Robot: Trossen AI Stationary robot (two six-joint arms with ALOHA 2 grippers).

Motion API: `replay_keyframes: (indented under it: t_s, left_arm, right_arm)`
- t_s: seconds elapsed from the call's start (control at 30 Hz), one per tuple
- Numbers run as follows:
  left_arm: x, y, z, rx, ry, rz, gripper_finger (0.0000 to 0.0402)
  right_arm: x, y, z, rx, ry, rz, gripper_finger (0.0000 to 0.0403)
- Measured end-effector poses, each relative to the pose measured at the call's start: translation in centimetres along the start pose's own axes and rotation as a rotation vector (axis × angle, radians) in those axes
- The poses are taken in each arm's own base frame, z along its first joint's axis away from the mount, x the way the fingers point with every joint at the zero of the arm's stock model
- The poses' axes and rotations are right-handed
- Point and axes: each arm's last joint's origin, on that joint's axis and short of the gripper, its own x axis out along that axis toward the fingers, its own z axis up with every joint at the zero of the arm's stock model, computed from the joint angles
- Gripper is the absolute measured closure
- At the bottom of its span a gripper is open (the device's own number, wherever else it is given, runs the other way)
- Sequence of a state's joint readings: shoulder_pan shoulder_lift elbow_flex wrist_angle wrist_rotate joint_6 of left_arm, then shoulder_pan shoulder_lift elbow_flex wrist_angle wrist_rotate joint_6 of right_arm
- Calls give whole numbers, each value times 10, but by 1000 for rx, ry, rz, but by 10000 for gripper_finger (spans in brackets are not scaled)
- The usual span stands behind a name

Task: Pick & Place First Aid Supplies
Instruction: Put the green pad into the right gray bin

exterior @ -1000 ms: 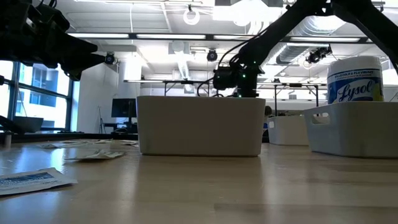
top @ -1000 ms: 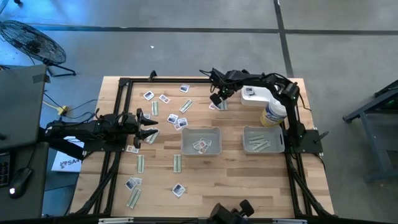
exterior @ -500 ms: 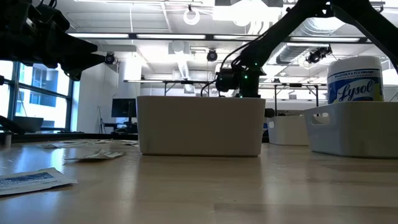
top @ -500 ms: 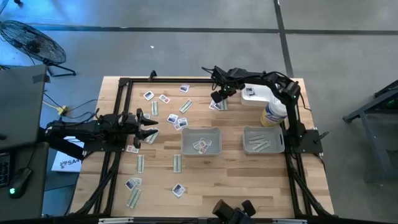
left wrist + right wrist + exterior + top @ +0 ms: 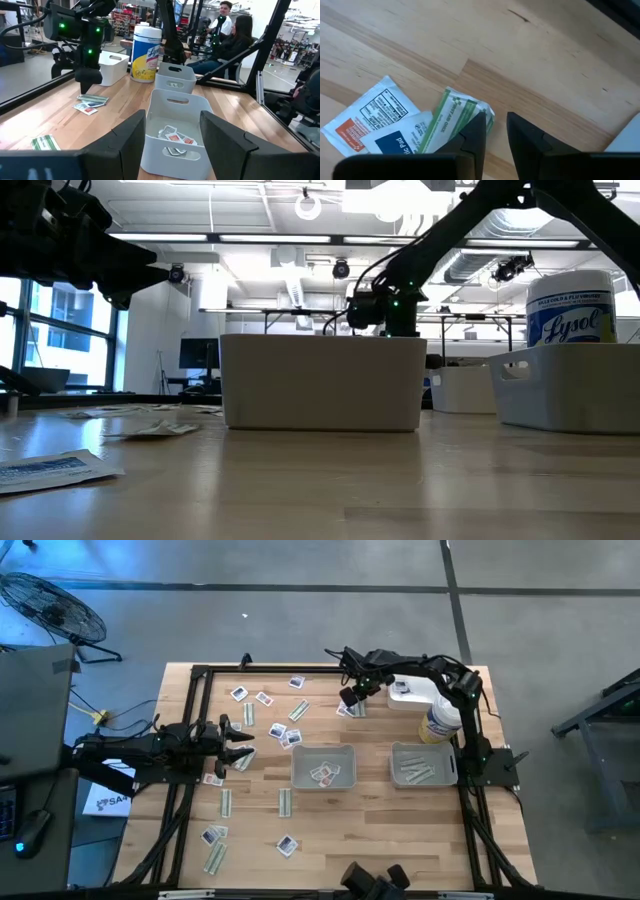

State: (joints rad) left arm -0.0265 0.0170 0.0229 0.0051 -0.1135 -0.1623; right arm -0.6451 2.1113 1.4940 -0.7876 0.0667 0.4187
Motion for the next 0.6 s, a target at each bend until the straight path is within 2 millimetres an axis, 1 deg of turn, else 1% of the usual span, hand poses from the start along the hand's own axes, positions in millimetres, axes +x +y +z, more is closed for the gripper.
replay_keyframes:
  t_s: [0.23, 0.4, 0.6]
  left_arm:
    - [0, 0, 0, 0, 1, 0, 216]
    - [0, 0, 0, 0, 0, 0, 216]
    - [0, 0, 0, 0, 1, 0, 216]
  right_arm:
    - [1, 1, -1, -8, 5, 1, 331]
    - [1, 2, -5, -94, 15, -59, 331]
    - [-2, 2, -6, -162, 28, -78, 331]
